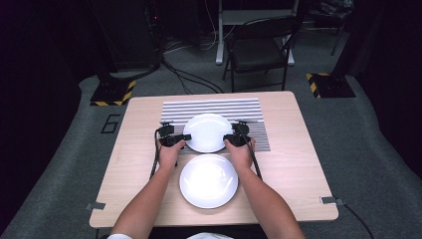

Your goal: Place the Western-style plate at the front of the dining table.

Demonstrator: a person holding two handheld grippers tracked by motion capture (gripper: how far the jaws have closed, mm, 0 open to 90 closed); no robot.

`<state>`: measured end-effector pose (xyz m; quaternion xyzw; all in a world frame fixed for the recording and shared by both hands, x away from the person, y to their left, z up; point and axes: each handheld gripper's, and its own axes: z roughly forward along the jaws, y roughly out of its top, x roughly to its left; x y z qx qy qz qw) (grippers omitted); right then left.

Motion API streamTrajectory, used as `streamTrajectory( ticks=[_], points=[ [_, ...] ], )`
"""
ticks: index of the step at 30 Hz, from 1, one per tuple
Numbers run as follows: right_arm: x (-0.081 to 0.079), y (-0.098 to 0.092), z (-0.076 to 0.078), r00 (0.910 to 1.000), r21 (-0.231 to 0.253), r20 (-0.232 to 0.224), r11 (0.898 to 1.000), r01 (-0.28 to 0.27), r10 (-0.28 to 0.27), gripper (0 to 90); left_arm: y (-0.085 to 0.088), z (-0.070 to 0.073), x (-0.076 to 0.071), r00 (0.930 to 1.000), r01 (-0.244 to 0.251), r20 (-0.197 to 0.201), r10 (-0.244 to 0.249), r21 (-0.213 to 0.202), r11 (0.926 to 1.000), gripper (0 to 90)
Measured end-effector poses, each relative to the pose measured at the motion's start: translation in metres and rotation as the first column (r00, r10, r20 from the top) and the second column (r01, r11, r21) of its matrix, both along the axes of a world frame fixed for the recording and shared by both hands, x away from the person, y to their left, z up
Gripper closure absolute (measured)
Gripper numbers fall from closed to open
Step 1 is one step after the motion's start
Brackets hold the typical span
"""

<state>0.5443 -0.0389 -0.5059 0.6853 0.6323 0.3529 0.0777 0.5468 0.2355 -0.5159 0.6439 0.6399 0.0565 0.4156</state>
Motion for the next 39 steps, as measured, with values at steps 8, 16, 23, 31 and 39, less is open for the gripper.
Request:
streamTrajectory(
  ticks=[8, 16, 23, 31, 39],
  points=[
    [-0.009, 0.002, 0.000, 0.9999, -0.011, 0.004, 1.000, -0.016, 0.016, 64.5, -0.002, -0.001, -0.007, 0.9997, -0.025, 0.007, 0.025, 0.015, 0.9996, 64.5],
    [-0.006, 0.004, 0.000, 0.9998, -0.005, 0.016, 1.000, -0.013, 0.014, 64.7, -0.001, -0.003, -0.002, 0.9989, -0.037, 0.028, 0.037, 0.011, 0.9993, 67.1],
    [0.004, 0.003, 0.000, 0.9985, -0.003, 0.055, 1.000, -0.006, 0.006, 65.3, 0.000, -0.004, 0.006, 0.9985, -0.043, 0.034, 0.043, -0.014, 0.9990, 66.6],
    [0.017, 0.002, 0.001, 0.9984, -0.016, 0.054, 1.000, 0.019, -0.018, 65.0, -0.004, -0.004, 0.018, 0.9993, -0.018, 0.032, 0.018, -0.005, 0.9998, 65.7],
    [0.018, 0.001, -0.001, 0.9984, -0.028, 0.056, 1.000, 0.013, -0.011, 63.1, -0.006, -0.004, 0.020, 0.9992, 0.013, 0.039, -0.012, -0.006, 0.9999, 61.7]
  ],
)
